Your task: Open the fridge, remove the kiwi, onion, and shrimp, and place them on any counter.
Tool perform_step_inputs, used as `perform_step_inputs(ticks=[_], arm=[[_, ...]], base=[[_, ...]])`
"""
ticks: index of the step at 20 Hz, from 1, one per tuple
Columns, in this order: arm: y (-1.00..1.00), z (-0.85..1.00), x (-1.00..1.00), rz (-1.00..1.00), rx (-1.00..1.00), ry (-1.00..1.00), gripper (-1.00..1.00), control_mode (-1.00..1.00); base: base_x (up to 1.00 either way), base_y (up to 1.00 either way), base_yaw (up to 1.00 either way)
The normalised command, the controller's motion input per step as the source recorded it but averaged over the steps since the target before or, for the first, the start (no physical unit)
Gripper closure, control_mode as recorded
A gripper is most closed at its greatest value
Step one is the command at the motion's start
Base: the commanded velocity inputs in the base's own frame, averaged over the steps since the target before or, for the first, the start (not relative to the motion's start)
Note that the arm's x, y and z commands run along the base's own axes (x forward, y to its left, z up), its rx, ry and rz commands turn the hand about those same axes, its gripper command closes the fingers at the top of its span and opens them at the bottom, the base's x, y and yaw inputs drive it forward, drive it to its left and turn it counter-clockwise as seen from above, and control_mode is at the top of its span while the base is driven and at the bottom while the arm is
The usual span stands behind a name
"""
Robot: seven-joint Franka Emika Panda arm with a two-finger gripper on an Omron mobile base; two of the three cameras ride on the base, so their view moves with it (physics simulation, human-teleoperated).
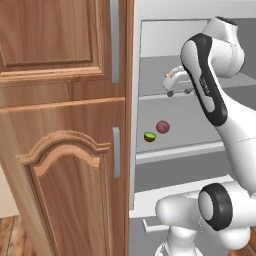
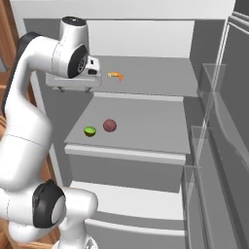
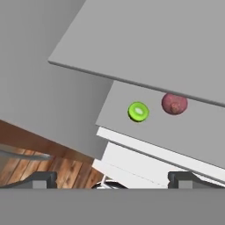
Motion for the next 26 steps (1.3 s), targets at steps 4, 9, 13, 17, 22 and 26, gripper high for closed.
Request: perform_step_inputs(ticks=[4, 9, 13, 17, 22, 26], arm=[[-0.16, 0.00, 0.10, -0.07, 0.00, 0.03, -1.00, -1.00], [0.00, -0.03, 0.12, -0.20, 0.00, 0.00, -1.00, -1.00], [-0.02, -0.17, 0.20, -0.25, 0.00, 0.00, -1.00, -1.00], [0.00, -0.24, 0.15, -0.21, -0.01, 0.00, -1.00, -1.00], [0.00, -0.06, 0.00, -0.21, 0.00, -0.20, -1.00, -1.00], [0.00, 0.00, 0.00, -0.27, 0.03, -0.23, -1.00, -1.00]], base=[[0.00, 0.00, 0.00], [0.00, 0.00, 0.00], [0.00, 0.00, 0.00], [0.00, 0.00, 0.00], [0.00, 0.00, 0.00], [0.00, 0.00, 0.00]])
